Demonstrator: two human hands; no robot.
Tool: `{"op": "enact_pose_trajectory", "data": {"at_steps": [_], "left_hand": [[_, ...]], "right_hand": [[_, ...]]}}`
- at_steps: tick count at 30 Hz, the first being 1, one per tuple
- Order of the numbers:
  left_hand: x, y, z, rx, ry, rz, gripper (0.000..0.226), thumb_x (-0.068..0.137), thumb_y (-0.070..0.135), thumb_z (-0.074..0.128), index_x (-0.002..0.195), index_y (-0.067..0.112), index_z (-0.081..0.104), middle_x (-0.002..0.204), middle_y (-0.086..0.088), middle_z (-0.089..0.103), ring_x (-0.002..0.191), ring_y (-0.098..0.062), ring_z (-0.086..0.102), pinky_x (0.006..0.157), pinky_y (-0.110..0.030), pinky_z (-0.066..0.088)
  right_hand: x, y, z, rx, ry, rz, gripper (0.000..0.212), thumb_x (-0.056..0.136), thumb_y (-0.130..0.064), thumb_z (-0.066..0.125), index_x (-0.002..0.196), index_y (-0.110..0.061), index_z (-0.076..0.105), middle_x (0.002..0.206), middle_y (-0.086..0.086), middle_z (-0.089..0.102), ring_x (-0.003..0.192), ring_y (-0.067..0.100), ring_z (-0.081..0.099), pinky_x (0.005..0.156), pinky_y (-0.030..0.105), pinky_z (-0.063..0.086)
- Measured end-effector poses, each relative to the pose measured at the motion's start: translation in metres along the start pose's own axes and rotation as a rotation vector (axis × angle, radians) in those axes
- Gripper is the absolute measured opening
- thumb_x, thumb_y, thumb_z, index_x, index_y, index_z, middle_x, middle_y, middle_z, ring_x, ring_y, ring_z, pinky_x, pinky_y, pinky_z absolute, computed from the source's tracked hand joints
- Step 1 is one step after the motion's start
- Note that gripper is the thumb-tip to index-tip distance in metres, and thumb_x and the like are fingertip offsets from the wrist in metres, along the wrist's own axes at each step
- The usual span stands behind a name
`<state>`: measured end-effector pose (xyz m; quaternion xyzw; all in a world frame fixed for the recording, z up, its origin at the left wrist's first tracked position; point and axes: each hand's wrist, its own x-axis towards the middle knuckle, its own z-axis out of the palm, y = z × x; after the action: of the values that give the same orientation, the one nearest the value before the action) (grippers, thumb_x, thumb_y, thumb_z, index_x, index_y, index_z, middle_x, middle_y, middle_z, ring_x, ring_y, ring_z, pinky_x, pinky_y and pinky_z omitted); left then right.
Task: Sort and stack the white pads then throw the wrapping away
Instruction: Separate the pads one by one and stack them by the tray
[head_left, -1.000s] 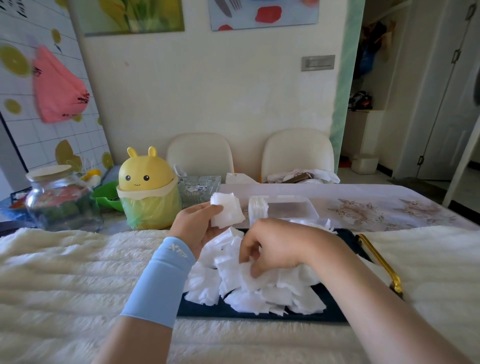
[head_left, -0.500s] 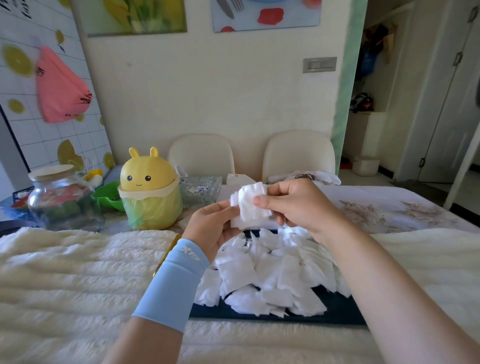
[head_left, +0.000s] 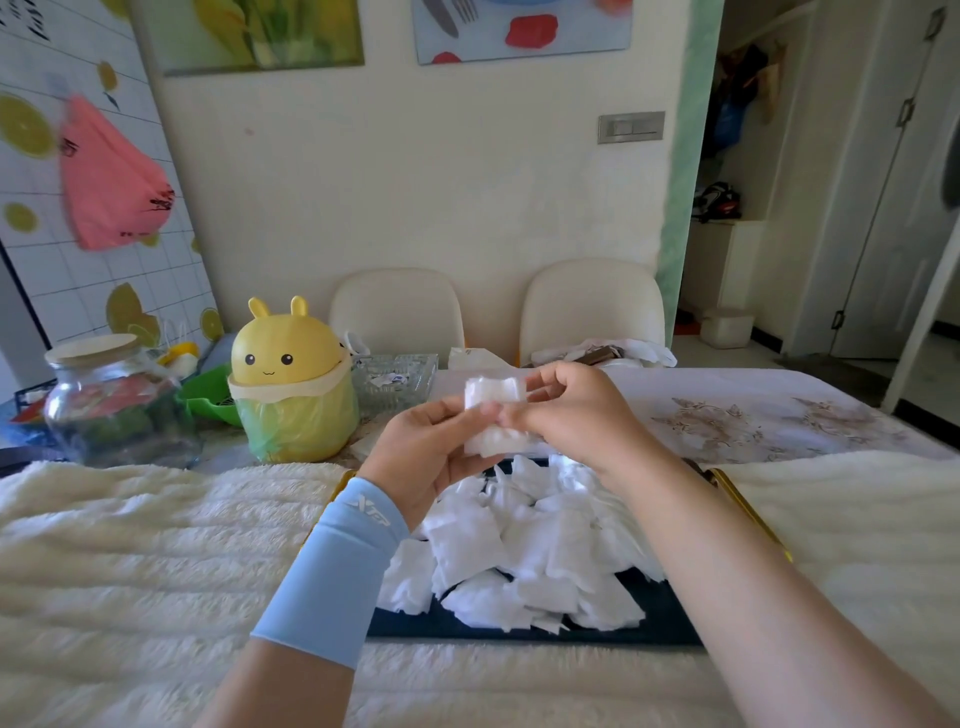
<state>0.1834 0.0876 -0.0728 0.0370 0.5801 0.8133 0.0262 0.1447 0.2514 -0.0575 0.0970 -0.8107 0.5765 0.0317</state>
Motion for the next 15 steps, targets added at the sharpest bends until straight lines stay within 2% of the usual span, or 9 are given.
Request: {"op": "enact_pose_trajectory", "data": {"at_steps": [3, 4, 6, 7, 8, 10, 11, 13, 15], "left_hand": [[0.001, 0.0, -0.007, 0.072, 0.046, 0.005, 0.036, 0.083, -0.006, 0.068, 0.119, -0.004, 0.063, 0.109, -0.02, 0.073, 0.094, -0.028, 0.073, 0.078, -0.03, 0.061], [0.001, 0.0, -0.011, 0.086, 0.078, 0.003, 0.036, 0.083, -0.01, 0.066, 0.118, -0.004, 0.063, 0.108, -0.019, 0.073, 0.093, -0.028, 0.073, 0.078, -0.031, 0.061], [0.003, 0.002, -0.019, 0.096, 0.171, 0.014, 0.035, 0.083, -0.011, 0.066, 0.117, -0.003, 0.064, 0.104, -0.017, 0.075, 0.09, -0.027, 0.074, 0.076, -0.029, 0.061], [0.003, 0.003, -0.023, 0.093, 0.218, 0.026, 0.034, 0.083, -0.011, 0.067, 0.115, -0.003, 0.064, 0.102, -0.017, 0.075, 0.088, -0.026, 0.075, 0.075, -0.029, 0.061], [0.004, 0.003, -0.027, 0.086, 0.252, 0.039, 0.032, 0.083, -0.011, 0.066, 0.114, -0.003, 0.064, 0.1, -0.017, 0.075, 0.086, -0.026, 0.075, 0.074, -0.028, 0.061], [0.003, 0.004, -0.033, 0.082, 0.295, 0.061, 0.03, 0.084, -0.011, 0.065, 0.113, -0.004, 0.065, 0.097, -0.018, 0.075, 0.079, -0.025, 0.075, 0.07, -0.027, 0.061], [0.003, 0.004, -0.034, 0.082, 0.309, 0.067, 0.03, 0.084, -0.011, 0.065, 0.113, -0.004, 0.065, 0.097, -0.018, 0.074, 0.076, -0.024, 0.075, 0.068, -0.026, 0.061], [0.003, 0.005, -0.035, 0.071, 0.326, 0.077, 0.03, 0.084, -0.011, 0.065, 0.113, -0.004, 0.065, 0.097, -0.018, 0.074, 0.072, -0.022, 0.075, 0.063, -0.024, 0.06], [0.004, 0.006, -0.034, 0.059, 0.334, 0.081, 0.03, 0.084, -0.011, 0.066, 0.113, -0.003, 0.064, 0.098, -0.018, 0.073, 0.07, -0.02, 0.075, 0.061, -0.021, 0.058]], "right_hand": [[-0.003, -0.002, 0.0, 0.104, 0.002, 0.094, 0.04, 0.078, -0.038, 0.084, 0.109, -0.024, 0.064, 0.094, -0.003, 0.068, 0.067, 0.009, 0.062, 0.053, 0.021, 0.044], [-0.004, -0.001, 0.001, 0.067, 0.048, 0.078, 0.038, 0.08, -0.039, 0.082, 0.11, -0.024, 0.062, 0.094, -0.006, 0.066, 0.07, 0.009, 0.062, 0.056, 0.023, 0.044], [-0.007, 0.0, 0.003, -0.135, 0.144, -0.107, 0.028, 0.082, -0.037, 0.079, 0.105, -0.029, 0.064, 0.091, -0.013, 0.065, 0.079, 0.003, 0.062, 0.068, 0.026, 0.047], [-0.01, -0.001, 0.005, -0.23, 0.102, -0.218, 0.02, 0.082, -0.034, 0.078, 0.099, -0.031, 0.067, 0.087, -0.015, 0.065, 0.077, -0.003, 0.06, 0.069, 0.025, 0.046], [-0.014, -0.003, 0.008, -0.3, -0.014, -0.305, 0.014, 0.082, -0.031, 0.078, 0.094, -0.032, 0.071, 0.082, -0.019, 0.066, 0.072, -0.006, 0.058, 0.067, 0.022, 0.044], [-0.023, -0.007, 0.017, -0.478, -0.324, -0.346, 0.018, 0.082, -0.027, 0.08, 0.098, -0.035, 0.074, 0.083, -0.027, 0.066, 0.071, -0.009, 0.056, 0.066, 0.016, 0.043], [-0.027, -0.009, 0.022, -0.601, -0.441, -0.346, 0.026, 0.082, -0.027, 0.081, 0.105, -0.037, 0.074, 0.092, -0.028, 0.067, 0.077, -0.007, 0.057, 0.071, 0.018, 0.046], [-0.031, -0.007, 0.029, -0.778, -0.564, -0.33, 0.042, 0.081, -0.026, 0.081, 0.12, -0.038, 0.07, 0.112, -0.021, 0.066, 0.091, 0.001, 0.059, 0.082, 0.025, 0.051], [-0.033, -0.004, 0.033, -0.817, -0.594, -0.287, 0.047, 0.081, -0.023, 0.081, 0.125, -0.037, 0.068, 0.115, -0.016, 0.065, 0.097, 0.007, 0.059, 0.085, 0.026, 0.052]]}}
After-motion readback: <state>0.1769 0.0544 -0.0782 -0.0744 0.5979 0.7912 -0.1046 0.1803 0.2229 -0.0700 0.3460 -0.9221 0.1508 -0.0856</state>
